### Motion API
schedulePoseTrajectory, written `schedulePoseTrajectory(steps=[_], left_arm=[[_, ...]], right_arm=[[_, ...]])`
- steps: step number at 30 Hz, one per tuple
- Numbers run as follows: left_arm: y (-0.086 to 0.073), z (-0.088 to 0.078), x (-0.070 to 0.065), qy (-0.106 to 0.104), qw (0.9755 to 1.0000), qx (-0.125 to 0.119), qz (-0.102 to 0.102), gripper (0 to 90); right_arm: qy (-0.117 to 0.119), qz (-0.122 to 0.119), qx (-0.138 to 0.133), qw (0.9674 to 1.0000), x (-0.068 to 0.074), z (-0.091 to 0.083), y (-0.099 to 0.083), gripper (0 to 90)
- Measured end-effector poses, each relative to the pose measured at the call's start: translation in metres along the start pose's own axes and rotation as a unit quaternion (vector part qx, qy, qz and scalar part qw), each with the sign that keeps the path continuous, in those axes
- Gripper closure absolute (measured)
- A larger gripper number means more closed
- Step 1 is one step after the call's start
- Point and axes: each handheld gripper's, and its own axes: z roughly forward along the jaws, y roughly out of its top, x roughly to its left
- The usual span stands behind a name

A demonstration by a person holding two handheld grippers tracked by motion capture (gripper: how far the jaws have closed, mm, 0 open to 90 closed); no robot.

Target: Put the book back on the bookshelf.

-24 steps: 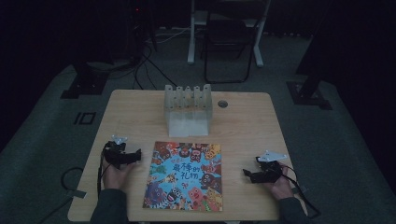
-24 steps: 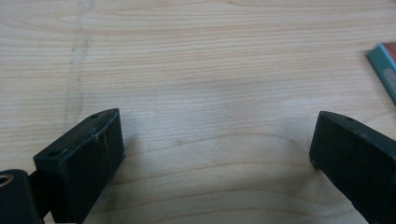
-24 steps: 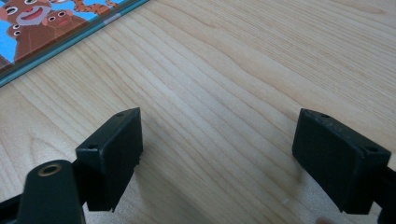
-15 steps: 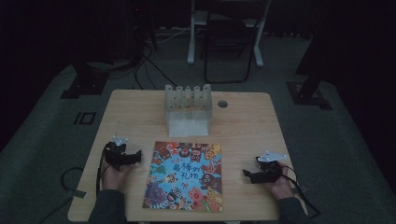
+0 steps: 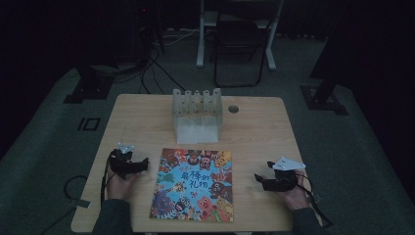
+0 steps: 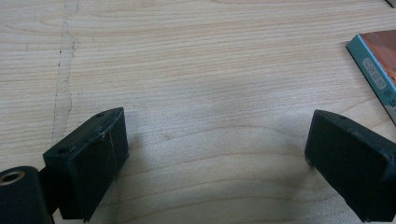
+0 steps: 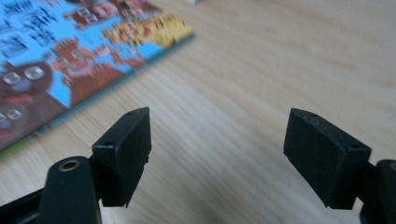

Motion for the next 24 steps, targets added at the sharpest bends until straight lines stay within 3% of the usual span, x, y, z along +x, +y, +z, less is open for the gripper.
schedulePoseTrajectory(steps=[16, 24], left_arm=[[-0.001, -0.001, -0.001, 0.003, 1.0000, -0.001, -0.003, 5.9], [-0.001, -0.001, -0.002, 0.004, 1.0000, 0.000, -0.004, 5.9]], right_arm=[[-0.006, -0.046, -0.006, 0.9989, 0.012, -0.003, 0.037, 30.4], [0.005, -0.051, -0.021, 0.9985, 0.014, 0.000, 0.056, 31.5]])
